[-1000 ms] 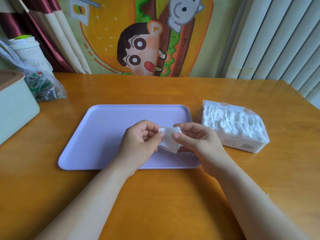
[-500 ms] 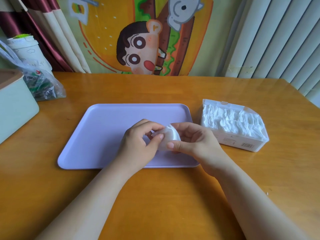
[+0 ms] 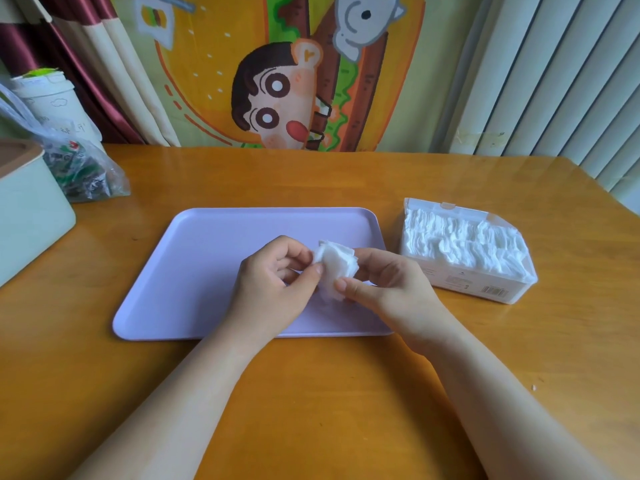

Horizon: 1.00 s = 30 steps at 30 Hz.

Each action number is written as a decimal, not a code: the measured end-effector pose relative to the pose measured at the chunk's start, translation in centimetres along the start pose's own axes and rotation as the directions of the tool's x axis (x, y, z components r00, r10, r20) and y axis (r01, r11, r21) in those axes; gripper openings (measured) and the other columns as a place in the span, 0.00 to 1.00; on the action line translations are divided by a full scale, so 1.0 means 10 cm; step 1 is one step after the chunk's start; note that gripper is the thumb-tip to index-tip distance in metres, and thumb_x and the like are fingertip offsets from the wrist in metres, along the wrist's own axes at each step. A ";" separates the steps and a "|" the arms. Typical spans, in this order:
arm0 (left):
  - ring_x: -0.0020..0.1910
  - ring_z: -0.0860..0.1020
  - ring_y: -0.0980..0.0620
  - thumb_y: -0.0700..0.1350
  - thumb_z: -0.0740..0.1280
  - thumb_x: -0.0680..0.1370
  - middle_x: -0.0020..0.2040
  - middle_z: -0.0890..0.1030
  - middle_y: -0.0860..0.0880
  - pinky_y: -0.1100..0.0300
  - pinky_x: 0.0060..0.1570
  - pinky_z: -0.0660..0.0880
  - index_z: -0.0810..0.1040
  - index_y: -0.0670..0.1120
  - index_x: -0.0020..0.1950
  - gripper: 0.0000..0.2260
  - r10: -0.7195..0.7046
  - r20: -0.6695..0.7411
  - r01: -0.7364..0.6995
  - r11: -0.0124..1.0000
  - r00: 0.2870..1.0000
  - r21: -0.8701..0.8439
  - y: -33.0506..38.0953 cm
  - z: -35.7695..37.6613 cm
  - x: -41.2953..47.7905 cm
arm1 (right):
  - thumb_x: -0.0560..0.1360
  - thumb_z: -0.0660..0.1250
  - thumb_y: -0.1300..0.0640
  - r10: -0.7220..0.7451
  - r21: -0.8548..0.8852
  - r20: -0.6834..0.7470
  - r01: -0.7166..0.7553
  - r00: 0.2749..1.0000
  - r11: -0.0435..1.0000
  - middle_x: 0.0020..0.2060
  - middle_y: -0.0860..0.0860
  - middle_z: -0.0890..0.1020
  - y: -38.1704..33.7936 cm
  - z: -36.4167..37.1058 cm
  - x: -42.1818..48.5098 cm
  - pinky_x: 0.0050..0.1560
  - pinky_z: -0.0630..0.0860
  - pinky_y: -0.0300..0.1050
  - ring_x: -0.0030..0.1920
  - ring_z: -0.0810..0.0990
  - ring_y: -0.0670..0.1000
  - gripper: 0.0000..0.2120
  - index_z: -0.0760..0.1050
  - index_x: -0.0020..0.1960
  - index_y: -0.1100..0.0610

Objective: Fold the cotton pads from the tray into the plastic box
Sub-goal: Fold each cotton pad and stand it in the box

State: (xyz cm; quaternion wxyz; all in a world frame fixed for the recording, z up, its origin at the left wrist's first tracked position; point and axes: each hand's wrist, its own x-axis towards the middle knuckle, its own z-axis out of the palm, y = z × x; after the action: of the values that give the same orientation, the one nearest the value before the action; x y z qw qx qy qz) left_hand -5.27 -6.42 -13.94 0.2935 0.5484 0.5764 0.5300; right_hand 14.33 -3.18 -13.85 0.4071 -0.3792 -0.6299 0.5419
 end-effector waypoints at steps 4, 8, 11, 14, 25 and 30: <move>0.40 0.83 0.51 0.39 0.77 0.75 0.46 0.83 0.56 0.59 0.40 0.77 0.80 0.50 0.43 0.09 0.146 -0.024 -0.142 0.983 0.989 0.116 -0.02 0.00 0.02 | 0.81 0.70 0.66 0.009 0.076 0.018 -0.010 1.000 0.997 0.52 0.63 0.88 0.01 -0.01 0.02 0.58 0.82 0.59 0.50 0.85 0.56 0.11 0.83 0.63 0.62; 0.38 0.79 0.53 0.37 0.77 0.75 0.43 0.81 0.55 0.64 0.36 0.73 0.80 0.49 0.42 0.09 0.227 -0.059 -0.217 0.966 0.972 0.141 -0.03 -0.02 0.02 | 0.82 0.67 0.69 0.030 0.130 -0.010 -0.028 1.000 0.991 0.51 0.60 0.89 0.02 -0.02 0.02 0.55 0.83 0.54 0.49 0.86 0.53 0.13 0.82 0.64 0.62; 0.30 0.75 0.60 0.39 0.76 0.76 0.42 0.83 0.57 0.66 0.34 0.71 0.81 0.50 0.43 0.08 0.144 -0.017 -0.142 0.985 0.989 0.094 0.01 -0.01 -0.01 | 0.82 0.66 0.70 0.031 0.160 -0.012 -0.028 0.999 0.987 0.52 0.62 0.88 0.02 -0.02 0.03 0.54 0.83 0.52 0.50 0.86 0.55 0.13 0.81 0.65 0.63; 0.30 0.74 0.64 0.39 0.76 0.76 0.42 0.83 0.57 0.67 0.34 0.71 0.81 0.49 0.44 0.07 0.111 0.001 -0.111 0.993 0.994 0.039 0.02 -0.02 -0.01 | 0.82 0.67 0.70 0.037 0.185 -0.008 -0.035 0.999 0.982 0.53 0.65 0.87 0.02 -0.04 0.04 0.56 0.83 0.55 0.51 0.86 0.58 0.13 0.81 0.65 0.64; 0.39 0.78 0.39 0.46 0.74 0.74 0.43 0.85 0.55 0.50 0.39 0.78 0.81 0.50 0.45 0.04 0.063 0.062 -0.061 0.997 0.996 -0.043 0.04 -0.04 0.00 | 0.79 0.72 0.67 0.045 0.173 -0.027 -0.040 0.999 0.984 0.50 0.66 0.87 0.03 -0.04 0.04 0.61 0.82 0.63 0.49 0.85 0.60 0.09 0.84 0.59 0.63; 0.38 0.79 0.52 0.44 0.72 0.74 0.38 0.84 0.53 0.57 0.42 0.75 0.78 0.49 0.46 0.05 -0.007 0.090 0.022 0.986 0.996 -0.165 0.03 -0.04 0.02 | 0.80 0.70 0.66 0.061 0.194 -0.063 -0.048 0.996 0.980 0.49 0.62 0.88 0.03 -0.05 0.04 0.56 0.84 0.53 0.47 0.86 0.57 0.10 0.84 0.61 0.63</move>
State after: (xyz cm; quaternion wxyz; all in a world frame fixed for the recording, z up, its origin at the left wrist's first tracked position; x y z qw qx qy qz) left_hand -5.56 -6.39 -13.52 0.3672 0.5410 0.5206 0.5491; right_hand 14.64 -2.58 -14.12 0.4480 -0.3735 -0.5497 0.5980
